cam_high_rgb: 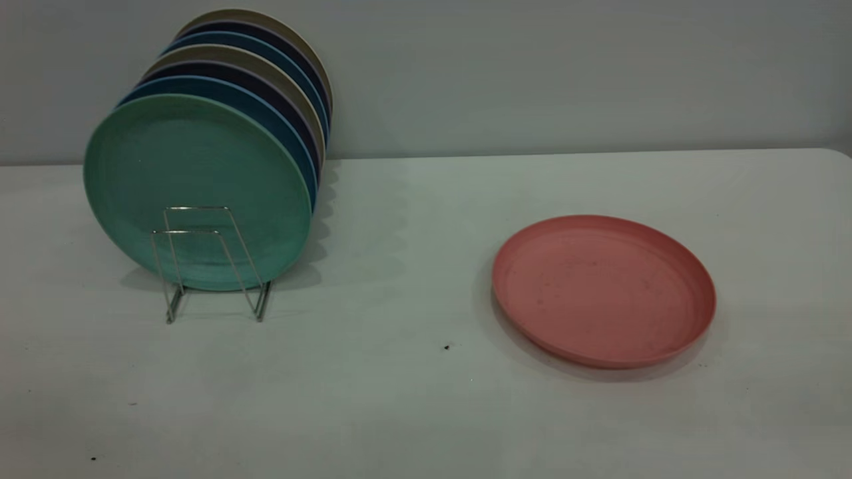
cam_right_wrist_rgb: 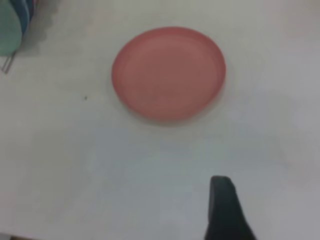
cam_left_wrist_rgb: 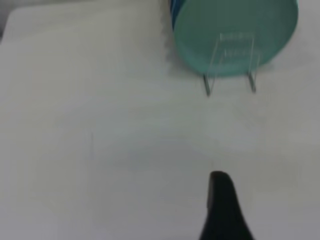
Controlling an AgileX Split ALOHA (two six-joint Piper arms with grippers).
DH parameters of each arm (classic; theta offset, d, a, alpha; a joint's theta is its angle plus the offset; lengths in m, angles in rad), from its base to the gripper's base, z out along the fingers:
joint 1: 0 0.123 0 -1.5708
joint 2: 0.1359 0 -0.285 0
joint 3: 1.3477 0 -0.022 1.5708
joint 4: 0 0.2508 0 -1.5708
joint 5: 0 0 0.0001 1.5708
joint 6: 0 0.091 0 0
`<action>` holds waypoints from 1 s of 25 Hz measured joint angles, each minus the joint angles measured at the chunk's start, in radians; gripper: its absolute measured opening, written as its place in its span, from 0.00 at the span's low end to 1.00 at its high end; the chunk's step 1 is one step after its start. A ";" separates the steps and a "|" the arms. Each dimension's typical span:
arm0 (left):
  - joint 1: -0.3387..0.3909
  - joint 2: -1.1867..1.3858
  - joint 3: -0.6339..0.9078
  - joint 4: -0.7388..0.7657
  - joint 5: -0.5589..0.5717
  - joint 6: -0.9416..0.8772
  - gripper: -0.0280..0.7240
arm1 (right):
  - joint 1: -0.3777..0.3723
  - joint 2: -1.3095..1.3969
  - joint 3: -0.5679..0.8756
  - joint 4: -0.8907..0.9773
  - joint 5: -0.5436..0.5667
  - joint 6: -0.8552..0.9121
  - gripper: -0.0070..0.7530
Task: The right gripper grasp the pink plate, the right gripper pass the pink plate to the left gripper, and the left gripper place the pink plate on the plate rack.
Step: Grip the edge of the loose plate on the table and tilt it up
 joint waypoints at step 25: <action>-0.131 1.302 -0.458 -0.752 -0.292 0.730 0.79 | 0.000 1.188 -0.224 0.578 -0.481 -0.559 0.67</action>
